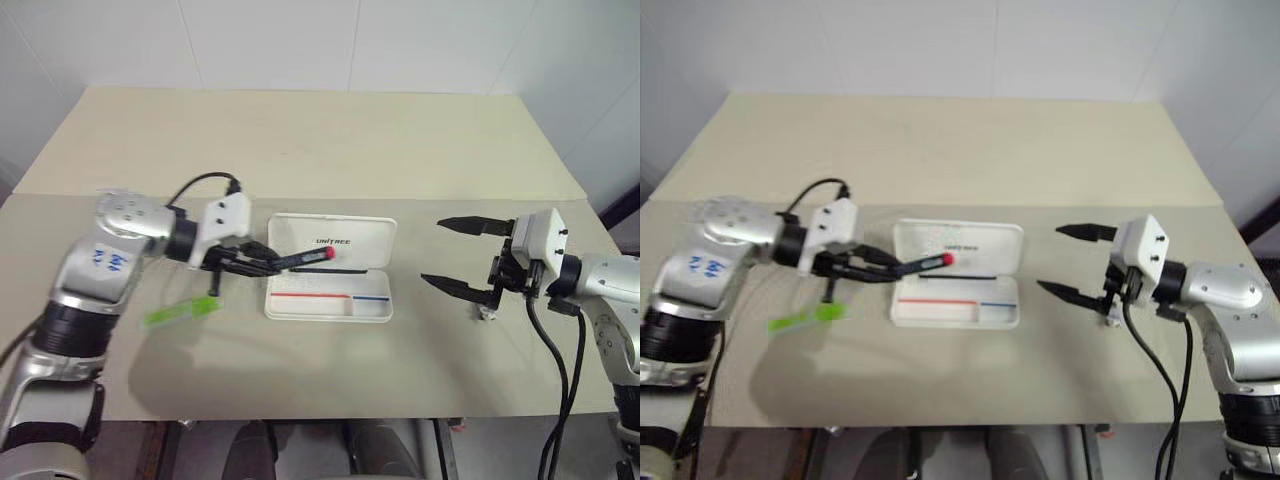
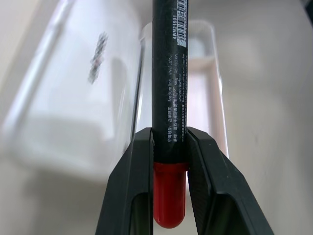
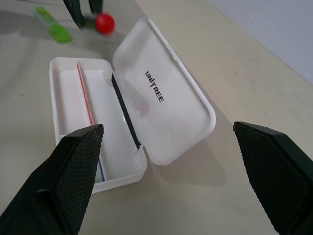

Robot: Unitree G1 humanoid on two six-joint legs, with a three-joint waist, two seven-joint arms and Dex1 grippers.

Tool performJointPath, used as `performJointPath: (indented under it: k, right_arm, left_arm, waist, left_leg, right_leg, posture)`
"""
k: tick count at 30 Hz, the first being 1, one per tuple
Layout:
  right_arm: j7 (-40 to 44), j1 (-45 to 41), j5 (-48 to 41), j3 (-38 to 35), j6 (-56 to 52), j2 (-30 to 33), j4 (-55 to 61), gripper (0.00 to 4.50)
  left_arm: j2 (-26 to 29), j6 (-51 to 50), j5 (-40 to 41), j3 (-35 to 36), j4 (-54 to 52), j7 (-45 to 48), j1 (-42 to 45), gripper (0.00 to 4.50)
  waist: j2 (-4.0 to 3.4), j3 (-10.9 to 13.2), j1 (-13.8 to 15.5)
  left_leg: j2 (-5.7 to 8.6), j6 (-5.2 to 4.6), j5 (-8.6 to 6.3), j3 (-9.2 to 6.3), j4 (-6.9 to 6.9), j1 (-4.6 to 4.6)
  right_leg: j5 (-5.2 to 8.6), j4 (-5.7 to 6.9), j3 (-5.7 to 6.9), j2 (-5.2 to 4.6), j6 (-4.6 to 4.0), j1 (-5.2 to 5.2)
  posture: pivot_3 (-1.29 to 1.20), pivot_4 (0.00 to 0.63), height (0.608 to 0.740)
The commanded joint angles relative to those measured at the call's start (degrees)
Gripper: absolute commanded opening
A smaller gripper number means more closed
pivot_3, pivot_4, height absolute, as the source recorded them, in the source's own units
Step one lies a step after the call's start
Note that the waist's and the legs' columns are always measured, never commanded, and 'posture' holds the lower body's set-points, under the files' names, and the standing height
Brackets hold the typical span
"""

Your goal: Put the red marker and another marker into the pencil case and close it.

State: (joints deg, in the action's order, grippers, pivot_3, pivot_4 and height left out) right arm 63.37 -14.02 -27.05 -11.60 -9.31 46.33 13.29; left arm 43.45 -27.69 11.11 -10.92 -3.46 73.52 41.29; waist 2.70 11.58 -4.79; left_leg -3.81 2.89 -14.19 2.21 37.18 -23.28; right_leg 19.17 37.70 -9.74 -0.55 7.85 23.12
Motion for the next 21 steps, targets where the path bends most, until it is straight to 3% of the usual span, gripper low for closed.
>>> performJointPath:
  k: [1,7,16,21]
  right_arm:
    - [-1.9,2.1,-1.5,-3.7,-1.0,1.2,4.3,4.5]
    - [-5.8,6.1,-2.6,-6.1,-3.7,0.8,10.6,4.5]
    - [-9.2,8.7,-3.6,-7.5,-6.0,0.7,14.9,4.5]
    - [-10.1,8.0,-3.8,-6.7,-6.0,0.5,14.9,4.5]
  left_arm:
    - [-3.4,1.0,-2.4,-3.8,2.1,-2.0,3.2,0.56]
    - [-10.7,3.5,-7.2,-9.8,6.1,-6.2,4.8,0.56]
    - [-10.7,6.9,-12.6,-13.4,9.2,-6.8,5.2,0.56]
    - [-13.1,7.5,-13.5,-12.7,10.6,-8.4,6.4,2.14]
  waist:
    - [0.0,0.0,0.1]
    - [0.0,0.0,0.1]
    - [0.0,0.0,0.1]
    - [0.0,0.0,0.3]
  left_leg:
    - [0.0,0.0,0.0,-0.03,-0.01,0.0]
    - [0.03,0.0,0.0,-0.07,-0.02,0.01]
    - [0.04,0.0,0.0,-0.09,-0.01,0.03]
    - [0.06,0.0,0.0,-0.11,-0.01,0.06]
  right_leg:
    - [0.0,-0.01,0.0,0.0,0.0,-0.01]
    - [-0.01,-0.07,-0.02,0.01,0.02,-0.08]
    - [-0.02,-0.11,-0.03,0.01,0.04,-0.13]
    - [-0.04,-0.19,-0.03,0.01,0.07,-0.22]
  posture:
    - [0.0,0.15,0.74]
    - [0.0,0.15,0.74]
    - [0.0,0.15,0.74]
    - [0.0,0.15,0.74]
